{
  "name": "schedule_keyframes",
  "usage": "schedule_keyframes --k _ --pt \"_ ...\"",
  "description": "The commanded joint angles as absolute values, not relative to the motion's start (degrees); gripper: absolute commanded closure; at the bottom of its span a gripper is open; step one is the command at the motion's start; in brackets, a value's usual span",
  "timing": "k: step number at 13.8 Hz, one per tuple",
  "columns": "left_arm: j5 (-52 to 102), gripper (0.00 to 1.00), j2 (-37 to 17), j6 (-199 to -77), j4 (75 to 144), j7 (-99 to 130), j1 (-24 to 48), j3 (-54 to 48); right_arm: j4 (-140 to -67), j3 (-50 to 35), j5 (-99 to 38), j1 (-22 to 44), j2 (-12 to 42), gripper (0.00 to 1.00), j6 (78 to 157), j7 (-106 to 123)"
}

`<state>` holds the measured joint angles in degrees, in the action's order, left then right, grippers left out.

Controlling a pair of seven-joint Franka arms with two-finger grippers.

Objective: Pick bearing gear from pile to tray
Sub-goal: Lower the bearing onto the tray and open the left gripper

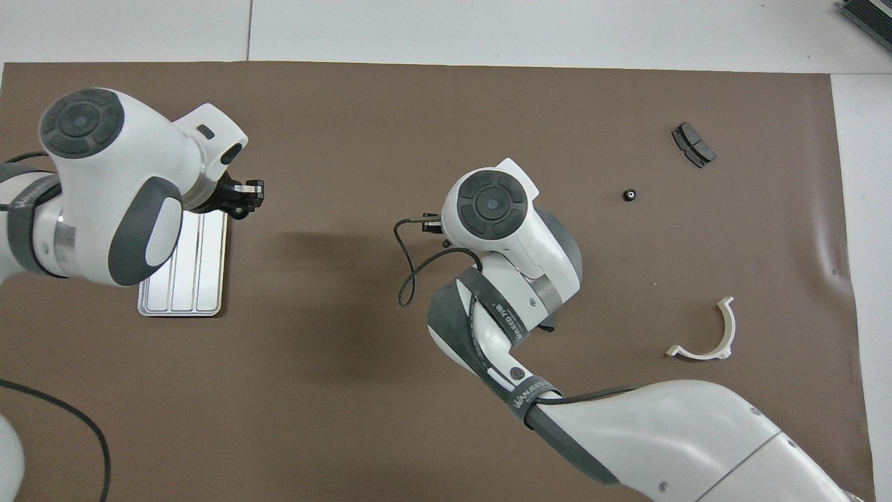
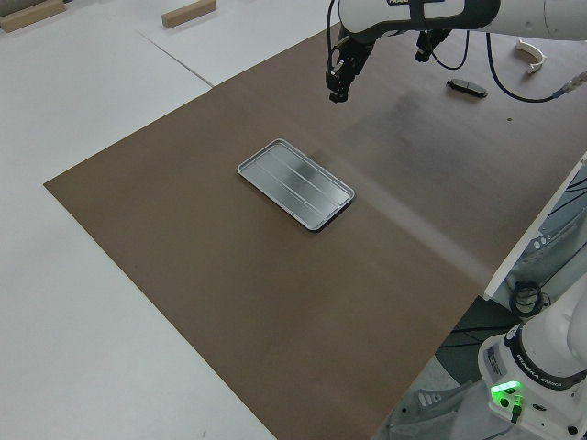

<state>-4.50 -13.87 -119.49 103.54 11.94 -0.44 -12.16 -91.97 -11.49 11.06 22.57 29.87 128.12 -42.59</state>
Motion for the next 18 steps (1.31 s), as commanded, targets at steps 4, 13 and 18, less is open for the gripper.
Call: schedule_keyframes --k 4,13,18 --pt "-0.62 0.97 -12.57 -120.23 108.98 -5.62 -10.37 -12.57 -82.79 -11.6 11.96 25.31 37.44 1.0 125.15 -46.67" --pt "-0.62 0.22 -12.3 -127.44 115.32 -8.26 -12.22 -12.48 -86.66 -11.6 12.04 26.63 36.21 0.0 124.81 -47.2" --pt "-0.53 0.2 -12.66 -127.44 111.98 -3.89 -9.59 -12.92 -88.5 -11.42 12.48 20.24 30.34 0.0 125.33 -45.36"
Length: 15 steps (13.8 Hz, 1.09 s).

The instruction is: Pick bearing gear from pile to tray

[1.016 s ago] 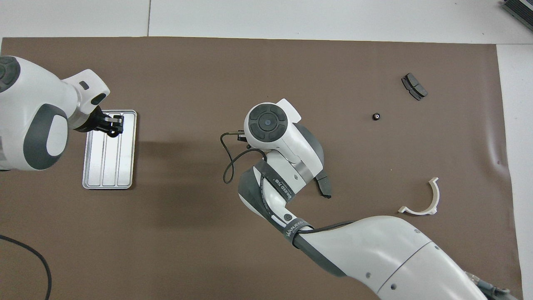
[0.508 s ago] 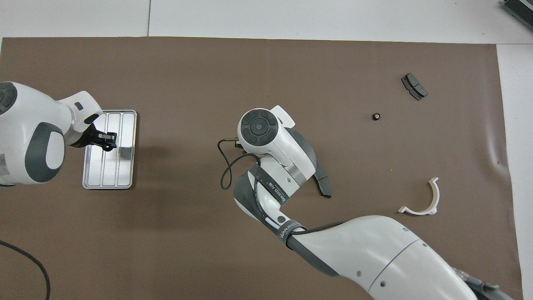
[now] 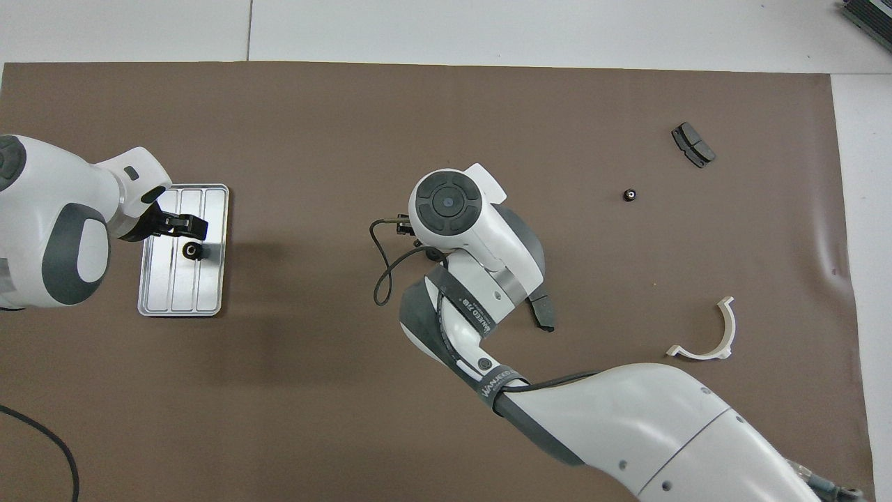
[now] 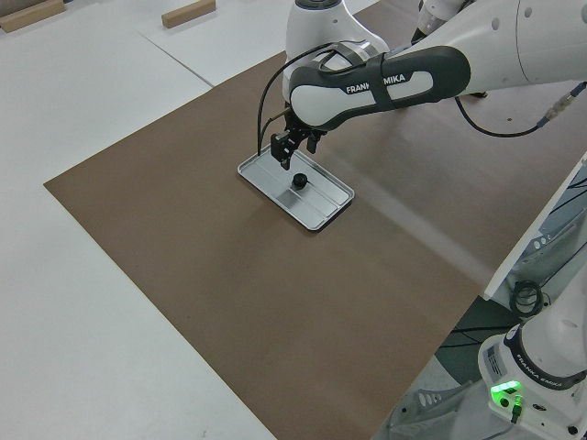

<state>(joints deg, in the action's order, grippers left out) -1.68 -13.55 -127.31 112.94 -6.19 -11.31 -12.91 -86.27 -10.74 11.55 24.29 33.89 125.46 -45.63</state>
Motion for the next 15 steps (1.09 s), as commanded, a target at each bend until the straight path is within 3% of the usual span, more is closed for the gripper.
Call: schedule_keyframes --k 1,9,14,15 --pt "-0.53 0.2 -12.74 -127.35 110.93 -0.39 -7.67 -12.92 -90.07 -11.43 12.48 18.21 28.58 0.0 125.77 -43.0" --pt "-0.62 0.2 -13.18 -128.06 107.58 19.32 4.64 -12.83 -94.56 -11.6 11.69 0.99 26.63 0.0 127.69 -25.06" --pt "-1.58 0.21 -13.88 -128.85 107.58 31.09 13.69 -12.74 -102.04 -11.6 11.69 -3.6 24.52 0.0 132.54 -18.9" --pt "-2.28 0.22 -14.93 -129.98 107.58 33.81 15.54 -12.74 -102.04 -11.6 11.69 -3.95 24.87 0.07 132.54 -18.11"
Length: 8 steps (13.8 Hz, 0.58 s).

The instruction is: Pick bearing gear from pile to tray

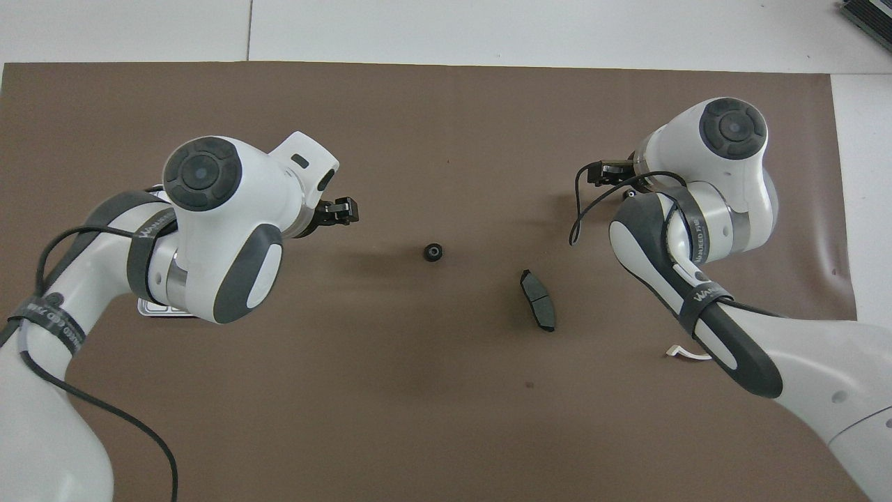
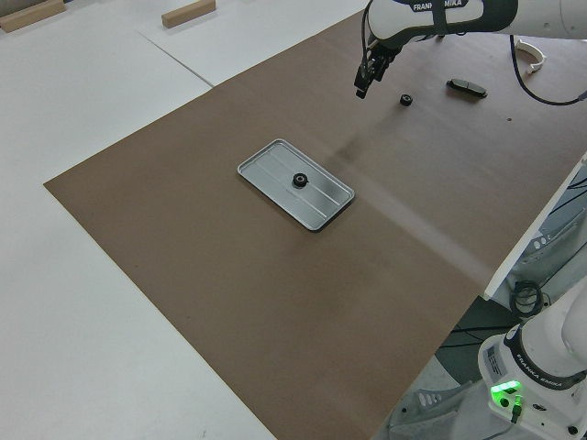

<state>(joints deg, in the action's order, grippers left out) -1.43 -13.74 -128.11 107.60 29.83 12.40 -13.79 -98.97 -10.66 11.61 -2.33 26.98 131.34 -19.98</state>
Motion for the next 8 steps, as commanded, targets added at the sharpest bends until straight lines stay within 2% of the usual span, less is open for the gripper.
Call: schedule_keyframes --k 1,4,8 --pt "-2.89 0.23 -15.2 -131.47 107.93 36.71 17.38 -12.74 -102.04 -11.6 11.69 -4.48 25.4 0.14 133.06 -17.24" --pt "-6.92 0.25 -18.71 -134.54 107.58 44.62 22.05 -12.66 -102.13 -11.51 11.6 -4.92 26.72 0.18 134.91 -17.05" --pt "-7.73 0.28 -22.14 -136.76 104.34 47.99 23.9 -12.66 -102.13 -11.51 11.6 -5.98 27.95 0.25 136.76 -17.23"
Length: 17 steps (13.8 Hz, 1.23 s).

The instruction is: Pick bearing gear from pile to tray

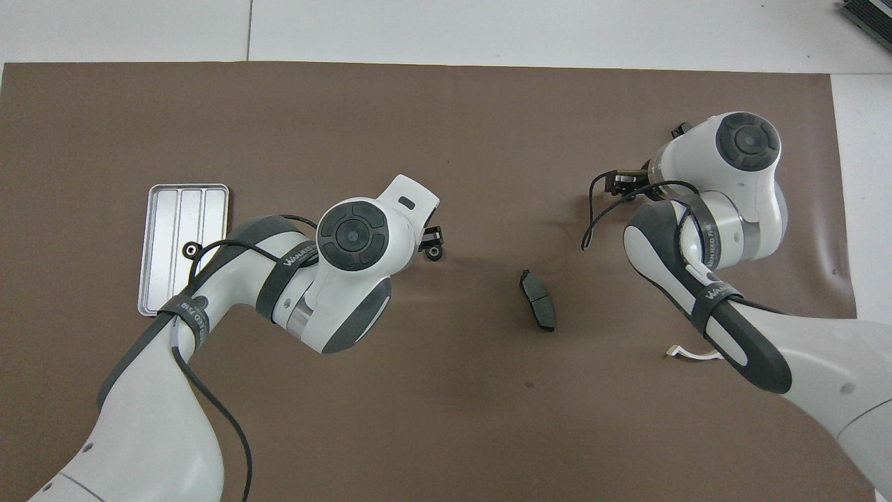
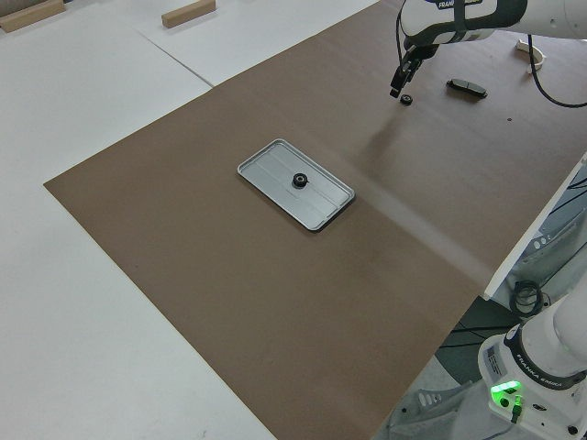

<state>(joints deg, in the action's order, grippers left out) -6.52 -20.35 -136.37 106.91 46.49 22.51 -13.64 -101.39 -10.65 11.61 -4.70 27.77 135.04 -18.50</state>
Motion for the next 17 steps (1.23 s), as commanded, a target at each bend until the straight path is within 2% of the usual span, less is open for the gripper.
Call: schedule_keyframes --k 1,3,4,9,11,12,13,15,17 --pt "-7.73 0.29 -22.41 -136.76 103.98 47.99 24.08 -12.66 -102.22 -11.51 11.6 -5.98 27.95 0.29 136.76 -17.23" --pt "-8.26 0.3 -25.64 -136.41 101.79 48.51 26.35 -12.4 -102.39 -11.51 11.6 -5.98 28.04 0.5 136.93 -17.31" --pt "-9.48 0.29 -27.23 -136.41 100.04 50.08 26.8 -12.39 -102.39 -11.6 11.6 -6.06 28.04 0.54 137.02 -17.31" --pt "-12.12 0.3 -28.92 -136.49 99.58 51.94 27.6 -12.39 -103.79 -11.6 11.6 -6.15 28.74 0.56 139.74 -17.67" --pt "-12.66 0.31 -29.09 -136.41 99.84 52.03 27.6 -12.48 -103.8 -11.51 11.6 -6.15 28.74 0.68 139.83 -17.67" --pt "-12.66 0.32 -29.18 -136.32 99.84 52.03 27.6 -12.48 -103.8 -11.6 11.6 -6.15 28.74 0.79 139.75 -17.67" --pt "-12.66 0.35 -29.18 -136.23 99.84 51.94 27.6 -12.48 -103.8 -11.6 11.6 -6.15 28.65 0.88 139.66 -17.67" --pt "-12.83 0.41 -29.18 -136.14 100.02 51.94 27.69 -12.48 -103.71 -11.6 11.6 -6.07 28.48 1.0 139.57 -17.75" --pt "-12.83 0.46 -29.18 -136.23 100.28 51.94 27.69 -12.48 -103.45 -11.6 11.6 -5.89 27.95 1.0 139.22 -17.75"
